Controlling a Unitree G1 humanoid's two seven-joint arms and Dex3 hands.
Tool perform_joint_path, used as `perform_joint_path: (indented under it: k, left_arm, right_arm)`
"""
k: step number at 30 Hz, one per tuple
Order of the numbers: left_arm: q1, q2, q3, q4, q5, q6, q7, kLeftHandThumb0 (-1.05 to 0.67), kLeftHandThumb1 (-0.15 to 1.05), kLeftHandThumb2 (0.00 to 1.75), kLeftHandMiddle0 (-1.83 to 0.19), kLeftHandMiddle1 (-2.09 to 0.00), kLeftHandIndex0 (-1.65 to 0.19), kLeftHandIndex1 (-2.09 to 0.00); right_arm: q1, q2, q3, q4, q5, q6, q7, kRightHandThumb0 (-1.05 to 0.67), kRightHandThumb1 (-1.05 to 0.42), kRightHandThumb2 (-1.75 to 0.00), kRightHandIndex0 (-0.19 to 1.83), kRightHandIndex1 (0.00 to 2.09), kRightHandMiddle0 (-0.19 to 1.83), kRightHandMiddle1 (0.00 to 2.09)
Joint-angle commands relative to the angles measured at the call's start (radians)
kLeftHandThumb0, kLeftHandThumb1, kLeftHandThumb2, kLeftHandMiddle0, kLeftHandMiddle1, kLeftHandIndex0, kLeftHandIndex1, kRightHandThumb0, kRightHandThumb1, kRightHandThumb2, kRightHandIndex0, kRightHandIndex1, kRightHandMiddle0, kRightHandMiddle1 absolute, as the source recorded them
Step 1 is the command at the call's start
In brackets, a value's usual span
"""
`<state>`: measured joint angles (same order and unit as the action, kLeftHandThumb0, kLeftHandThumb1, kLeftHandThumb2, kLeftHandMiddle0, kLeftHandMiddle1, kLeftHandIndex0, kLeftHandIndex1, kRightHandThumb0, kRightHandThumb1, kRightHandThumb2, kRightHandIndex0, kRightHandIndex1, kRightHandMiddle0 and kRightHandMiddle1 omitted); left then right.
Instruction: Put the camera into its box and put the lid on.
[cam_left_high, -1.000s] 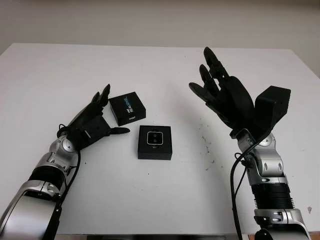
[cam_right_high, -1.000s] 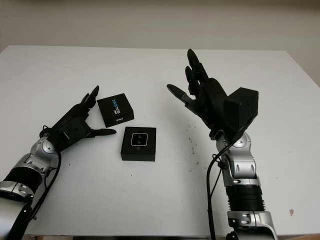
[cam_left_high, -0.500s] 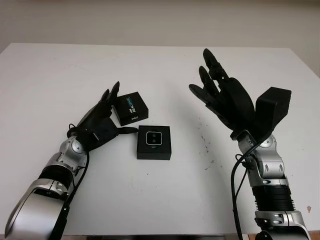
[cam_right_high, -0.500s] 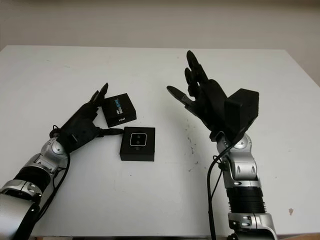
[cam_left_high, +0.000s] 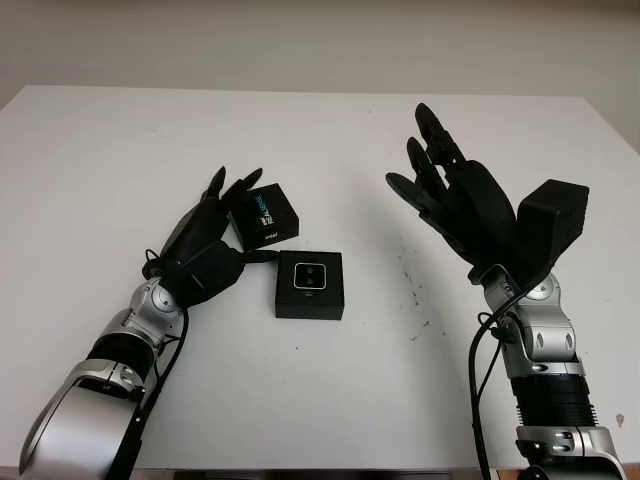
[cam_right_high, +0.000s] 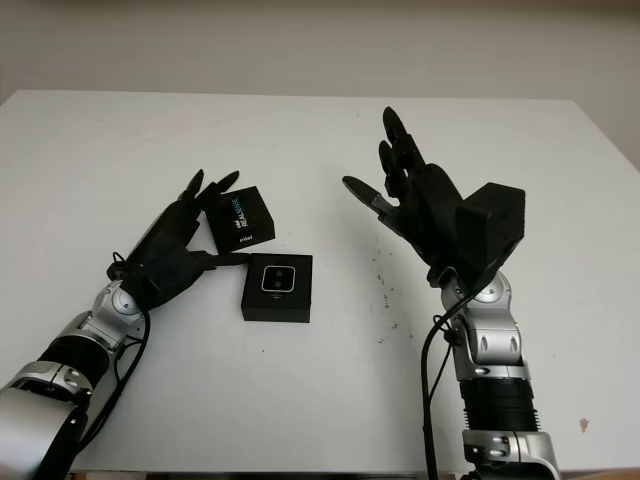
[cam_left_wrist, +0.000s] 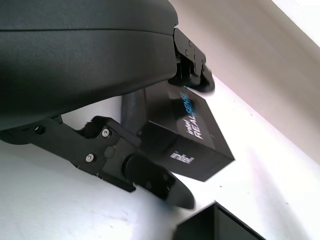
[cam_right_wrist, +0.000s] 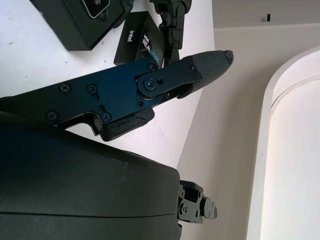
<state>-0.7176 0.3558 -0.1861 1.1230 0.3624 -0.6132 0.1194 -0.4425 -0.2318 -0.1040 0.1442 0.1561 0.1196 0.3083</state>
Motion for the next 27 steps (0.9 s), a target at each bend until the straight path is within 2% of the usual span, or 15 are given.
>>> perform_joint_path:
  k: [1,4,7,15,24,27]
  left_arm:
    - [-0.018,0.005,0.01,0.007,-0.008,-0.018,-0.006,-0.15,0.89,0.06,-0.51,-0.72,-0.41,-0.68]
    - [-0.018,0.014,-0.001,0.009,0.006,-0.017,0.0,-0.11,0.93,0.06,-0.48,-1.02,-0.41,-1.04]
    - [-0.023,0.021,-0.006,0.014,0.012,-0.007,-0.026,-0.1,0.96,0.06,-0.49,-1.13,-0.41,-1.13]
    - [-0.03,0.028,0.001,0.011,-0.002,0.048,-0.095,-0.1,0.98,0.06,-0.48,-1.21,-0.4,-1.19]
    - [-0.018,0.046,0.01,-0.023,-0.001,0.095,-0.081,-0.09,0.96,0.05,-0.48,-1.16,-0.4,-1.15]
    - [-0.011,0.051,0.047,-0.049,-0.047,0.125,-0.097,-0.08,0.98,0.06,-0.44,-1.19,-0.37,-1.14]
  right_arm:
    - [0.003,-0.017,-0.004,-0.021,-0.001,0.012,-0.001,-0.75,-1.01,-0.06,-0.11,0.06,-0.09,0.06]
    - [0.002,-0.019,-0.005,-0.023,0.003,0.024,-0.001,-0.75,-1.01,-0.05,-0.1,0.07,-0.08,0.06]
    - [0.0,-0.021,-0.006,-0.024,0.002,0.033,-0.004,-0.75,-1.01,-0.05,-0.09,0.07,-0.07,0.07]
    - [-0.003,-0.022,-0.011,-0.023,0.013,0.04,0.0,-0.74,-1.02,-0.06,-0.09,0.06,-0.08,0.06]
    - [0.004,-0.02,0.003,-0.021,-0.008,0.022,-0.003,-0.74,-1.03,-0.06,-0.07,0.07,-0.06,0.07]
    - [0.007,-0.006,0.002,-0.026,0.0,0.032,-0.007,-0.74,-1.02,-0.05,-0.07,0.07,-0.06,0.06]
